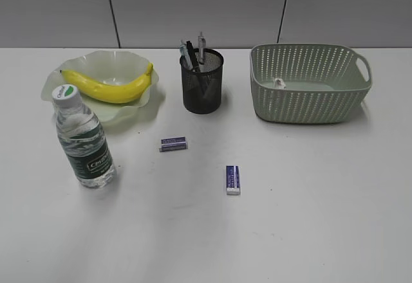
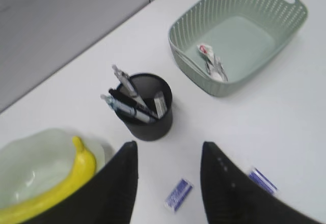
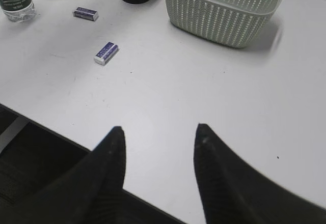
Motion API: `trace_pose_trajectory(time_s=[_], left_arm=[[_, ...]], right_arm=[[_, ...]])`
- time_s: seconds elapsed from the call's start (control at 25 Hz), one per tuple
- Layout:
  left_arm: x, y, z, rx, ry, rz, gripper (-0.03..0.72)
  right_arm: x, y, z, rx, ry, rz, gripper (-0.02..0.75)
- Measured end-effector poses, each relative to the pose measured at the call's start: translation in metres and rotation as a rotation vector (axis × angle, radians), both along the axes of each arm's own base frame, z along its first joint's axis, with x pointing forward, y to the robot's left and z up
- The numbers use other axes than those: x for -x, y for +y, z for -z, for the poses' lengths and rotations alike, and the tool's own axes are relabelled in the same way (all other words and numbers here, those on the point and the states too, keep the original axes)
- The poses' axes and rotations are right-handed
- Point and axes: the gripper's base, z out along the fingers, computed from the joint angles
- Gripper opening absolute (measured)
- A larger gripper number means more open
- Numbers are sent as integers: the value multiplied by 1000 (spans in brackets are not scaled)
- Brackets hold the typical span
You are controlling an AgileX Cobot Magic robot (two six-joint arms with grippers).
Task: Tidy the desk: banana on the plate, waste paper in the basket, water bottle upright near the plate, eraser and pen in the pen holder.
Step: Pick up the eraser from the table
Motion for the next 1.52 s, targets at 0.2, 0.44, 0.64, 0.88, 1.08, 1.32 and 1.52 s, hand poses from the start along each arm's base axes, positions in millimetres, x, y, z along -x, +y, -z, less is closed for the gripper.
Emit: trace_pose_trajectory(time_s=[0.2,0.44,0.64,0.88,1.08,1.32,1.52], left_arm=[[42,24,-32,-14,118,-20,309],[96,55,-63,-6,165,-37,308],[143,84,-60,0,189,-55,300],[215,128,-33,23,177,-66,298],[271,163,1,77,97,-64,293],[312,191,53,94,20,-76,265],[326,201,77,139,-56,-84,260]], right_arm=[[0,0,0,0,0,0,360],[0,0,0,-2,2,-2,360],[0,0,0,-3,2,-2,360],[0,0,0,-3,2,-3,360],[0,0,0,4,-6,4,360],[-17,10,-22,-5,-141,-19,360],[-69,52,-25,98,-91,-128,360]])
